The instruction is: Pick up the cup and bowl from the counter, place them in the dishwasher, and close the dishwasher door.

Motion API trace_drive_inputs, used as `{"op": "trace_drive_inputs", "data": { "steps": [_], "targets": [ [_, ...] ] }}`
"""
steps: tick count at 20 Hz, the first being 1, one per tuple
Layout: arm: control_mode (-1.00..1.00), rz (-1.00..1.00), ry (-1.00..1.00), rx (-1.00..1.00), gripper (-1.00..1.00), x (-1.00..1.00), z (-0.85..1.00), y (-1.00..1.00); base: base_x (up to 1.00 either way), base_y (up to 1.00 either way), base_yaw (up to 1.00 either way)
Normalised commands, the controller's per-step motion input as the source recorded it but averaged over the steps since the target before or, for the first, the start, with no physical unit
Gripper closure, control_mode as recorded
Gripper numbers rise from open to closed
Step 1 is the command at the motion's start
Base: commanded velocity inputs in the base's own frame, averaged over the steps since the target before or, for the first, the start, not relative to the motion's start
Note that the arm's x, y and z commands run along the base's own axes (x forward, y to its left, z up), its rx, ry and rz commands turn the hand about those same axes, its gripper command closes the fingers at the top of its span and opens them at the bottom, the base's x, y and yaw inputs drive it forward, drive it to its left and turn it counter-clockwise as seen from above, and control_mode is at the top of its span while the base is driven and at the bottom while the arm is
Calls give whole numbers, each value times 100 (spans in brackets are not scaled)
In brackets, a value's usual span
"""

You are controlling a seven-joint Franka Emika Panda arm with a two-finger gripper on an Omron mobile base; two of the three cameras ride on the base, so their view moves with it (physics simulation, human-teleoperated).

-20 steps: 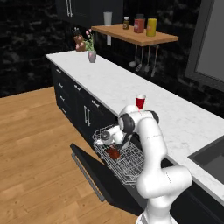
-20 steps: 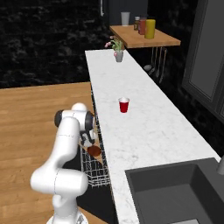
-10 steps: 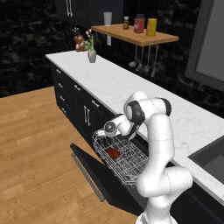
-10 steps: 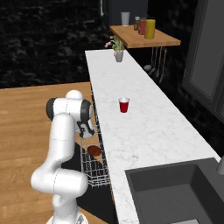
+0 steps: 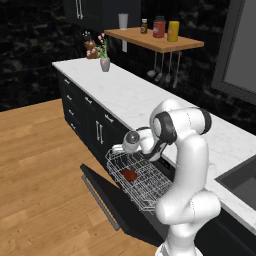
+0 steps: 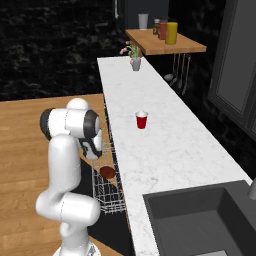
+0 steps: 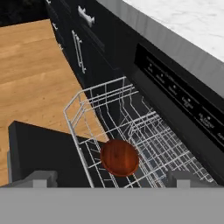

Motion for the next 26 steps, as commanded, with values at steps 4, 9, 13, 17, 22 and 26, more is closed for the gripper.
{"op": "trace_drive_inputs", "data": {
  "steps": [4, 9, 13, 17, 22, 26],
  "targets": [
    [-100, 0, 12, 0, -100, 0, 100, 7, 0, 0, 0],
    [-100, -5, 15, 0, -100, 8, 100, 1, 0, 0, 0],
    [-100, -14, 20, 0, -100, 15, 100, 0, 0, 0, 0],
    [-100, -13, 21, 0, -100, 29, 100, -11, 0, 0, 0],
    [-100, -11, 18, 0, -100, 37, 100, -49, 0, 0, 0],
    [-100, -7, 4, -2, -100, 12, 69, -87, 0, 0, 0]
  ]
}}
